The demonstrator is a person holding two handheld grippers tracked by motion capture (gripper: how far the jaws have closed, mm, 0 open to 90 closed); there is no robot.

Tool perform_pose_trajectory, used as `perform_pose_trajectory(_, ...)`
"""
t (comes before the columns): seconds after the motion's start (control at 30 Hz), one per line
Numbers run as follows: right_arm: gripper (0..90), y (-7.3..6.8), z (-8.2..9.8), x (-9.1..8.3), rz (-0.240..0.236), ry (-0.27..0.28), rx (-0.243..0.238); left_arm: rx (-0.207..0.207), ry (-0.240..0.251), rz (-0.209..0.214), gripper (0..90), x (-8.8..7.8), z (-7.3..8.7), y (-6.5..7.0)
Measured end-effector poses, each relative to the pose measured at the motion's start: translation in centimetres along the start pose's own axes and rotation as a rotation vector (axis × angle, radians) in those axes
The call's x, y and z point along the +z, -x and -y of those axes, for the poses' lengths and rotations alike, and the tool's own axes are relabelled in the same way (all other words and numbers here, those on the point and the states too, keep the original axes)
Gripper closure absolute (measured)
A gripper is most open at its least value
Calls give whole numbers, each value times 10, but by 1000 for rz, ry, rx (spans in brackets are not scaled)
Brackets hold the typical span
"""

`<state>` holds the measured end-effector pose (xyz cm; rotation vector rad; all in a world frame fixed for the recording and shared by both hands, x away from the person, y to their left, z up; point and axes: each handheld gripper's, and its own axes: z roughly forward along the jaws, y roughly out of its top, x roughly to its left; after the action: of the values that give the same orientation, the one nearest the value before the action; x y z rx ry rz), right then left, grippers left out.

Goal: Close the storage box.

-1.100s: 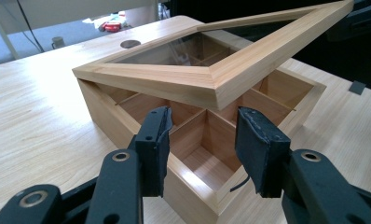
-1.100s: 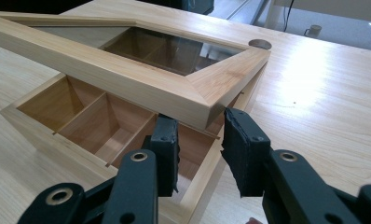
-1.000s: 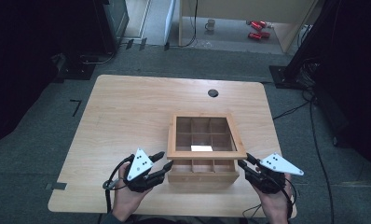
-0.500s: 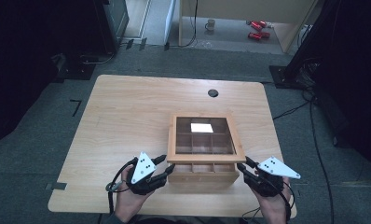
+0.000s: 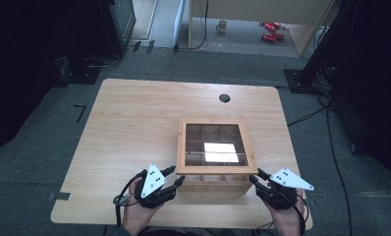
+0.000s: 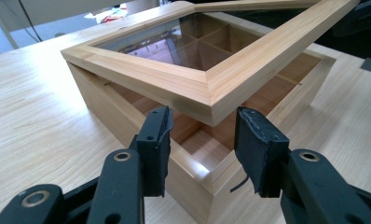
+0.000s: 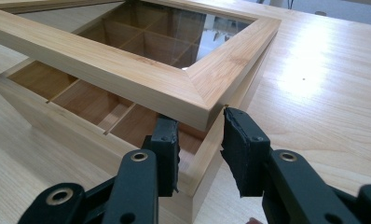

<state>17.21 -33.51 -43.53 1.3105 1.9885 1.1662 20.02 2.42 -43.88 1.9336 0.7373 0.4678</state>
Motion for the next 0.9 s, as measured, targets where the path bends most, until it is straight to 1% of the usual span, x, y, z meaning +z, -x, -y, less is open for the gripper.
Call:
perform_pose_trajectory(0.3, 666, 0, 6, 3, -2, -13, 4, -2, -5, -2, 558, 1, 6, 0)
perform_pose_trajectory(0.63, 659, 0, 14, 6, -5, -28, 13, 8, -16, 5, 556, 3, 12, 3)
perform_pose_trajectory(0.9, 654, 0, 18, 7, -7, -37, 9, 14, -25, 4, 555, 4, 16, 5)
